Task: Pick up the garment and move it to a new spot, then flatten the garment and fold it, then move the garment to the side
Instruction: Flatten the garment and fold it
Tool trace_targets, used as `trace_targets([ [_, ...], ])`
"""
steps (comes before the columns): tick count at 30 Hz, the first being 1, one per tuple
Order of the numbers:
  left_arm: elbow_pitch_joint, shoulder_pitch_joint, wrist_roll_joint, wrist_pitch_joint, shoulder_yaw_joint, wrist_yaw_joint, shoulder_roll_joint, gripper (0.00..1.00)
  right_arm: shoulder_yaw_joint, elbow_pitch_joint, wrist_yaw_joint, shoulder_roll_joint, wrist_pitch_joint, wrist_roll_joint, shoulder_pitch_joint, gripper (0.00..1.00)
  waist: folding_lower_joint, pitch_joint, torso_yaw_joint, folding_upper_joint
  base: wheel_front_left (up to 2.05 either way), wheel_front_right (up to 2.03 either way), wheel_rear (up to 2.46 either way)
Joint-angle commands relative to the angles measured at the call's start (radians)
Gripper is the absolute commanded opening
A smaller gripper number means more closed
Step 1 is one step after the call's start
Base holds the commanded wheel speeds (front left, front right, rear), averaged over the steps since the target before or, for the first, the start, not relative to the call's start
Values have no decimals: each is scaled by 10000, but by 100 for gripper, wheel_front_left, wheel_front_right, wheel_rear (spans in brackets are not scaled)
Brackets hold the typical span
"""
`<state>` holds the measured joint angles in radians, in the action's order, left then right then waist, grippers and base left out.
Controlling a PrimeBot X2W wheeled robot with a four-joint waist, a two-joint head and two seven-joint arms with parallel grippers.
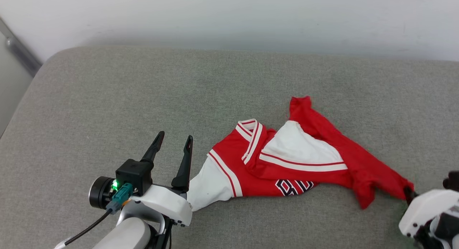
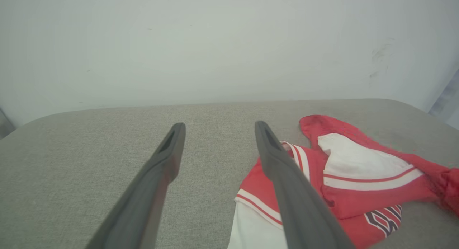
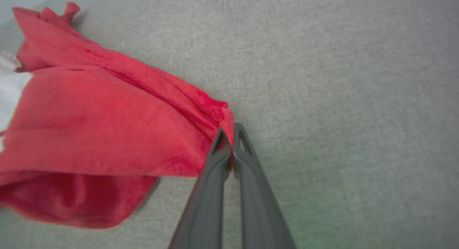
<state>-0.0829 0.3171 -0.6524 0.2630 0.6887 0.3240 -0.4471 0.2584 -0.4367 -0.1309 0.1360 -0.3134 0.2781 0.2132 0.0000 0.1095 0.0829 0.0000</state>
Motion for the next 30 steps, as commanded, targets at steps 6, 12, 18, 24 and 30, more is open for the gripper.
trace_targets([
  [6,-35,-28,30,6,0,-26,-61,100,971,-390,7,-550,434,-565,-802,100,0,-6,-18,0,0,0,0],
  [12,36,-120,0,7,-29,66,-101,100,909,621,3,-743,2118,-948,-497,100,0,-83,-78,0,0,0,0],
  [18,105,-69,10,-17,-10,99,-143,100,-788,1421,3,-609,1675,-882,190,100,0,-50,-118,0,0,0,0],
  [24,84,127,20,-40,60,28,-49,100,-3496,1211,3,124,-691,61,1234,100,0,57,81,0,0,0,0],
  [30,10,220,25,-22,97,-57,107,100,-5130,540,4,702,-2315,913,2204,100,0,194,434,0,0,0,0],
])
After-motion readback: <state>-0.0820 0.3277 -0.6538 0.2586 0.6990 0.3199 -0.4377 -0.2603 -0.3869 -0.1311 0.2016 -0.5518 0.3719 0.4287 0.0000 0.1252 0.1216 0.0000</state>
